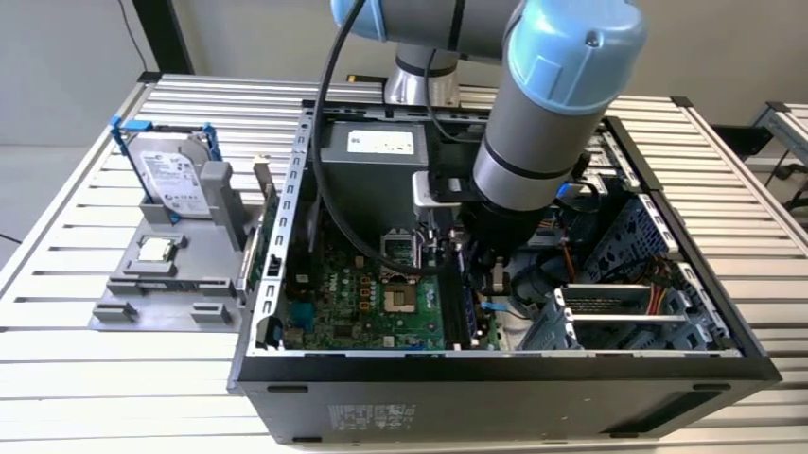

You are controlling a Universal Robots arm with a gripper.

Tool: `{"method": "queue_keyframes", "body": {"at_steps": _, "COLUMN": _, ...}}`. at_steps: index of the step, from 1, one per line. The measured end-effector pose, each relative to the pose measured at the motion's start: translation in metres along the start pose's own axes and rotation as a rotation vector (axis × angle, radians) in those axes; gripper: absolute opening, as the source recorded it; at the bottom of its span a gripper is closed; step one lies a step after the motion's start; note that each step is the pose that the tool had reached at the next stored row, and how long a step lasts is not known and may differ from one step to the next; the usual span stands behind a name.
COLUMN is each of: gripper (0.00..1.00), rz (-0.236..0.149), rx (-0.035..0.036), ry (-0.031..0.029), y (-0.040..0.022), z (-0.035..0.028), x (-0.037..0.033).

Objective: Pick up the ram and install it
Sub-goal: 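Press down the ram until it locks into place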

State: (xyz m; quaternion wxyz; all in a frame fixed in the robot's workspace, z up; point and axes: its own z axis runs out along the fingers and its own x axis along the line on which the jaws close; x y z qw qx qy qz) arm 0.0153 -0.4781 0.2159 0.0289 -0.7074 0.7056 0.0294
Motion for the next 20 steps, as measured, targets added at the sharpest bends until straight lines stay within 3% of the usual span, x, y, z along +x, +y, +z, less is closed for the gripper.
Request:
{"method": "queue_keyframes", "body": {"at_steps": 1, "gripper": 0.00, "rz": 0.000, "rx": -0.0001, "ry": 0.0010, "y": 0.0001, "z": -0.0010, "x": -0.0003}}
{"method": "queue_keyframes", "body": {"at_steps": 3, "gripper": 0.00, "rz": 0.000, "rx": 0.0012, "ry": -0.0048, "y": 0.0000, "z": -0.0073, "x": -0.0013}}
{"method": "queue_keyframes", "body": {"at_steps": 5, "gripper": 0.00, "rz": 0.000, "rx": 0.0005, "ry": -0.0021, "y": 0.0001, "z": -0.0171, "x": -0.0016}}
{"method": "queue_keyframes", "body": {"at_steps": 15, "gripper": 0.00, "rz": 0.000, "rx": 0.0005, "ry": -0.0018, "y": 0.0001, "z": -0.0626, "x": -0.0054}}
{"method": "queue_keyframes", "body": {"at_steps": 16, "gripper": 0.00, "rz": 0.000, "rx": 0.0004, "ry": -0.0014, "y": 0.0001, "z": -0.0653, "x": -0.0056}}
{"method": "queue_keyframes", "body": {"at_steps": 20, "gripper": 0.00, "rz": 0.000, "rx": -0.0003, "ry": -0.0018, "y": 0.0001, "z": -0.0652, "x": -0.0057}}
